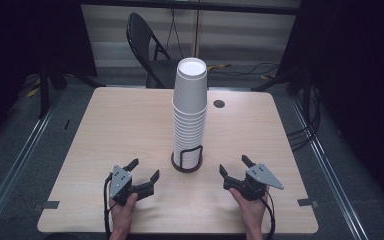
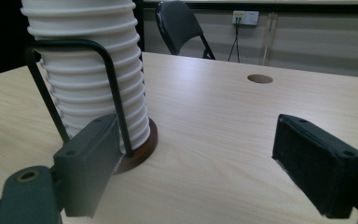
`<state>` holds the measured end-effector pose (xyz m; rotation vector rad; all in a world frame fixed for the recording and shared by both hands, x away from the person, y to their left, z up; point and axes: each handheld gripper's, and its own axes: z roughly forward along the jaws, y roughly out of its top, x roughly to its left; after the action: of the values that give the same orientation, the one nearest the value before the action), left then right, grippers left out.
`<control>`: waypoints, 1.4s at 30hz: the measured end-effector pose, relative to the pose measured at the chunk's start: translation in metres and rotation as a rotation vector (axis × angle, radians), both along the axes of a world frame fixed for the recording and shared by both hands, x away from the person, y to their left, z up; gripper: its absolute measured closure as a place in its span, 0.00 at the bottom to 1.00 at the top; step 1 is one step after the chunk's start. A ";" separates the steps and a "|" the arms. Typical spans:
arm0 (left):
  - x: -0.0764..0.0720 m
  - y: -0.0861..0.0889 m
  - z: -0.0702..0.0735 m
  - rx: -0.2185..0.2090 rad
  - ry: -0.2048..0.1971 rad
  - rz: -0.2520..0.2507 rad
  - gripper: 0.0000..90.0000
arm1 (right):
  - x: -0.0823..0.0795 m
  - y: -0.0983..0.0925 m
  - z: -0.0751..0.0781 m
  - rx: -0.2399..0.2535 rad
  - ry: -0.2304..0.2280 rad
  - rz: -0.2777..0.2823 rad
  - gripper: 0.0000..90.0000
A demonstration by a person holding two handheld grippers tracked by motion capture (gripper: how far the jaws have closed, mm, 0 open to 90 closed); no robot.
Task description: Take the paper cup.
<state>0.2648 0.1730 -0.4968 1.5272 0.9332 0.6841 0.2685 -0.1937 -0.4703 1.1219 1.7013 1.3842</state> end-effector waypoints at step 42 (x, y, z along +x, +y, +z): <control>-0.003 -0.001 0.000 0.007 -0.009 -0.030 0.18 | 0.021 0.034 0.087 0.115 -0.095 0.278 0.16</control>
<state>0.2621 0.1724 -0.4969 1.5401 0.9002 0.6729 0.2896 -0.1599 -0.3836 0.8875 1.7775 1.6971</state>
